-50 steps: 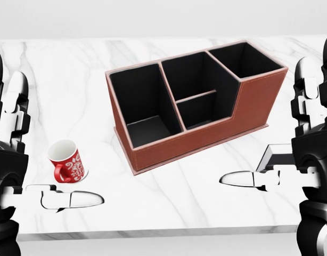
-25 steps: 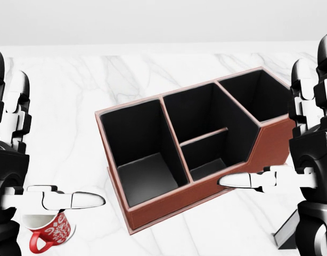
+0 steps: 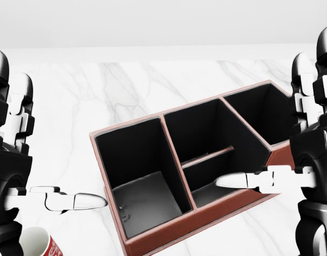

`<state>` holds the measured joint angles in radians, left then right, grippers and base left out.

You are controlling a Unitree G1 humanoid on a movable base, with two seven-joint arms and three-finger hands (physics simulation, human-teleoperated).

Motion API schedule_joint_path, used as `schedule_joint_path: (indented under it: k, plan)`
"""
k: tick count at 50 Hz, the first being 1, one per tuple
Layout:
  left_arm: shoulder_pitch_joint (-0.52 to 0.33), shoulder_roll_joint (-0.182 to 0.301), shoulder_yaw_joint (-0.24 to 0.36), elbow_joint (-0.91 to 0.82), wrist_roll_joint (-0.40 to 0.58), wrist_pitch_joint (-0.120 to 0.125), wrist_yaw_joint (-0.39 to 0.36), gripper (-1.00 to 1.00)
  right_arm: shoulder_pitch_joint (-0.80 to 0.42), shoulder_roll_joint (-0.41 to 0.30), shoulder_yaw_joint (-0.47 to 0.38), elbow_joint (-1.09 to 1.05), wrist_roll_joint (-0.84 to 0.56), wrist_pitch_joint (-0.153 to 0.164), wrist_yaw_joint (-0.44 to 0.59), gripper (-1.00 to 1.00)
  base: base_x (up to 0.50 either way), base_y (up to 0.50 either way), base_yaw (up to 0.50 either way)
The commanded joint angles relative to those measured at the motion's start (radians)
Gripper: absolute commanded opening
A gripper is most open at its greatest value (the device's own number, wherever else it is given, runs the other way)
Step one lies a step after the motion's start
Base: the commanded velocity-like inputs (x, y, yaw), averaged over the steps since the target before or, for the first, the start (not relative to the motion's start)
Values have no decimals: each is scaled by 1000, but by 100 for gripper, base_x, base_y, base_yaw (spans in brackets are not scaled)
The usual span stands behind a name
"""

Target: Pick up the book and place it in the back compartment of the caddy.

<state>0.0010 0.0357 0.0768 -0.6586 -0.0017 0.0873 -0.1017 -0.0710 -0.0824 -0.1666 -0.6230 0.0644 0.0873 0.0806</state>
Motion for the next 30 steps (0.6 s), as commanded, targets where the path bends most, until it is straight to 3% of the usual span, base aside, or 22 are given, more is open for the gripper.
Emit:
schedule_joint_path:
  k: [1, 30]
  plan:
    - [5, -2, -5, 2, 3, 0, 0, 98, -15, -19, -3, -32, -59, 0, 10, 100, 0, 0, 0]
    - [7, -2, -4, -8, 3, 0, -2, 98, -28, -37, -20, -74, -233, 0, 113, 100, 0, 0, 0]
